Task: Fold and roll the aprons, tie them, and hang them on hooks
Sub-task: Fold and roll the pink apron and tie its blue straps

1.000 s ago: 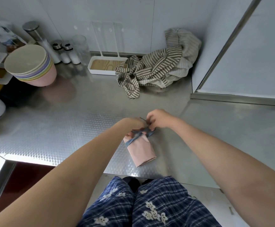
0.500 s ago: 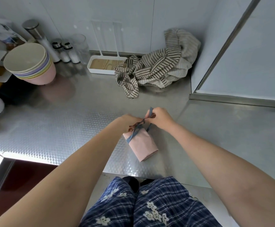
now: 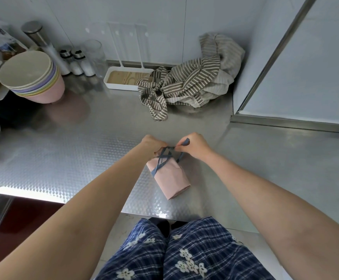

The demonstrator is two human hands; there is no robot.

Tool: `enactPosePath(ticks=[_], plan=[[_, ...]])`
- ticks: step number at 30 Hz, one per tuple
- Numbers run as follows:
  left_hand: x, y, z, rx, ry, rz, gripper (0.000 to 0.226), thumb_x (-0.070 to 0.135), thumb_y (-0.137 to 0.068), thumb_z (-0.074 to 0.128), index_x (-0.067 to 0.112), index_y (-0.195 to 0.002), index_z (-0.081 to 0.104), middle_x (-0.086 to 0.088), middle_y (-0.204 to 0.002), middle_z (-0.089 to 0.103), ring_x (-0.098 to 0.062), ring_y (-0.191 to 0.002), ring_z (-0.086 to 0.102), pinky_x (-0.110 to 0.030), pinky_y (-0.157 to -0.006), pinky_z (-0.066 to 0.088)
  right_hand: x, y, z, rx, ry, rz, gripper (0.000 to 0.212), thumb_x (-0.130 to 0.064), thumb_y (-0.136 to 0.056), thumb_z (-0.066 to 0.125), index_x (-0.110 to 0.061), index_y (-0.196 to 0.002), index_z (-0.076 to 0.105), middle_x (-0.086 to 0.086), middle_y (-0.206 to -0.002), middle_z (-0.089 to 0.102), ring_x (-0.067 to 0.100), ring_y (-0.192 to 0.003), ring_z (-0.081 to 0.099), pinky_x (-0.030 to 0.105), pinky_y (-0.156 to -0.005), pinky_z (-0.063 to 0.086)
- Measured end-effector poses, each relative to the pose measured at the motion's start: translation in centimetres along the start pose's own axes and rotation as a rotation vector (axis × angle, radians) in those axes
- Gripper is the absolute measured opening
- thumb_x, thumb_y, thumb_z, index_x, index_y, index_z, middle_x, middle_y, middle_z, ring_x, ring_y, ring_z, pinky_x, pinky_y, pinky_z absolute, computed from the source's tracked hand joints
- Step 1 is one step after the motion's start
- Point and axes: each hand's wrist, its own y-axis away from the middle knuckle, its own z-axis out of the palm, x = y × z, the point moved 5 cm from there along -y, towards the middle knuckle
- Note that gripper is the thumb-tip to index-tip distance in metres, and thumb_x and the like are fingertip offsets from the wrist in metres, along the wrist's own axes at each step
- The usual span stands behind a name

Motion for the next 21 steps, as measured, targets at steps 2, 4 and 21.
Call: enactPosePath(ticks=[2, 4, 21], plan=[[0.0, -0.4, -0.4, 0.046, -0.03, 0.018, 0.033, 0.008, -0.086, 0.062, 0.01, -0.061, 0.042, -0.007, -0.057, 0.039, -0.017, -0.047, 0.033, -0.023, -0.045, 0.026, 0.4, 0.0, 0.0, -0.028, 0.044, 0.006, 0.013, -0.013, -0.078, 0.073, -0.005, -0.089, 0.076, 0.009, -0.091, 0.073, 0.01, -0.078, 0.062, 0.004, -0.054, 0.036], [-0.1, -0.7, -1.0, 0.092, -0.018, 0.018, 0.032, 0.009, -0.087, 0.06, 0.008, -0.061, 0.042, -0.008, -0.058, 0.038, -0.019, -0.049, 0.033, -0.024, -0.045, 0.028, 1.0, 0.2, -0.2, -0.035, 0.052, 0.018, 0.013, -0.012, -0.079, 0.072, -0.005, -0.089, 0.075, 0.004, -0.088, 0.072, 0.009, -0.077, 0.061, 0.003, -0.055, 0.036], [2.9, 1.3, 0.0, -0.07, -0.219, 0.184, 0.037, 0.014, -0.1, 0.031, 0.011, -0.064, 0.04, -0.005, -0.058, 0.044, -0.014, -0.046, 0.042, -0.018, -0.047, 0.035, 3.1, 0.8, 2.3, -0.313, 0.135, 0.213, 0.011, -0.005, -0.081, 0.063, -0.012, -0.074, 0.068, 0.004, -0.057, 0.058, 0.005, -0.043, 0.05, 0.019, -0.055, 0.047]])
